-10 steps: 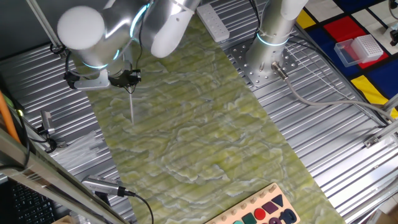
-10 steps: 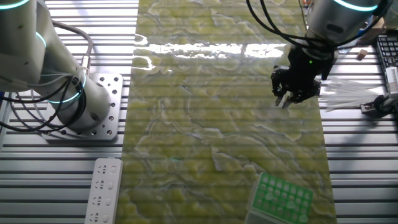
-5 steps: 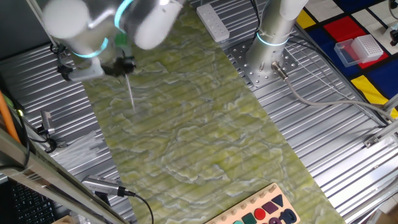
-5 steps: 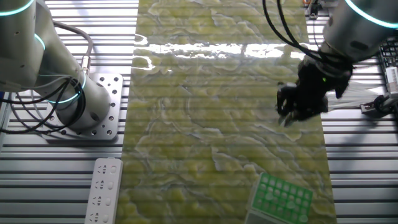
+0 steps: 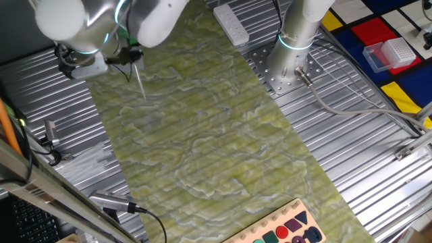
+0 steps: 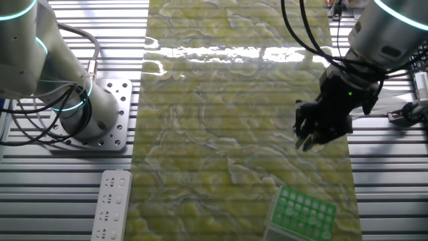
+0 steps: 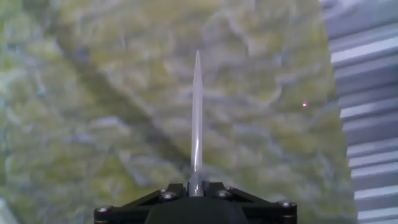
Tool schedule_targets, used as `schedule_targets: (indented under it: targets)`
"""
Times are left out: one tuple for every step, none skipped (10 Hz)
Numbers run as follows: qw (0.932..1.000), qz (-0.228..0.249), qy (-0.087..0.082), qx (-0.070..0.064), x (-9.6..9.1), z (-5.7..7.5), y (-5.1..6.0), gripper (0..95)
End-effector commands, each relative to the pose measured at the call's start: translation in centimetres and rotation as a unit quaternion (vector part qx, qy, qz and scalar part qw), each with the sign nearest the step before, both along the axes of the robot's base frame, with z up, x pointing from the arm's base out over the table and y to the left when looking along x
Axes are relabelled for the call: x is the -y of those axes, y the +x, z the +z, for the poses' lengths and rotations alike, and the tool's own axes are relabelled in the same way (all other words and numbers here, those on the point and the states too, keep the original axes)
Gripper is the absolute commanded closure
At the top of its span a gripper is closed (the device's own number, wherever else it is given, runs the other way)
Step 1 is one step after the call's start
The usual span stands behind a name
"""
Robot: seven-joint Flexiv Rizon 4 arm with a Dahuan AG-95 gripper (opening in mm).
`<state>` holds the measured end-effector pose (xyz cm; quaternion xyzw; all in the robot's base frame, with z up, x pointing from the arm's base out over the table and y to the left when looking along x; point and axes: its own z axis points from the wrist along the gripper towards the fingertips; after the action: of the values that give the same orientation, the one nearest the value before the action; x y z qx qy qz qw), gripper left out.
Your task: Insert a large pipette tip into the holder for large pipette tips
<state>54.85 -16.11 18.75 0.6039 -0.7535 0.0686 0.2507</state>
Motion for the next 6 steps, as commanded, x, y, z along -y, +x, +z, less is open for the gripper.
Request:
schedule_targets:
  targets:
    - [0.9999,0.006,-0.009,0.001,1.04,0.51,-0.87,95.0]
    - [0.9999,0.005,-0.011,0.002,1.13,0.56,-0.93,95.0]
    - [1.0000,0.003,-0.007,0.003,1.13,0.56,-0.93,95.0]
    - [1.0000,-0.001,-0.005,0.005,1.13,0.56,-0.93,95.0]
    - [0.9999,-0.012,0.002,0.010,1.13,0.56,-0.93,95.0]
    - [0.9987,-0.043,0.013,0.024,1.13,0.56,-0.93,95.0]
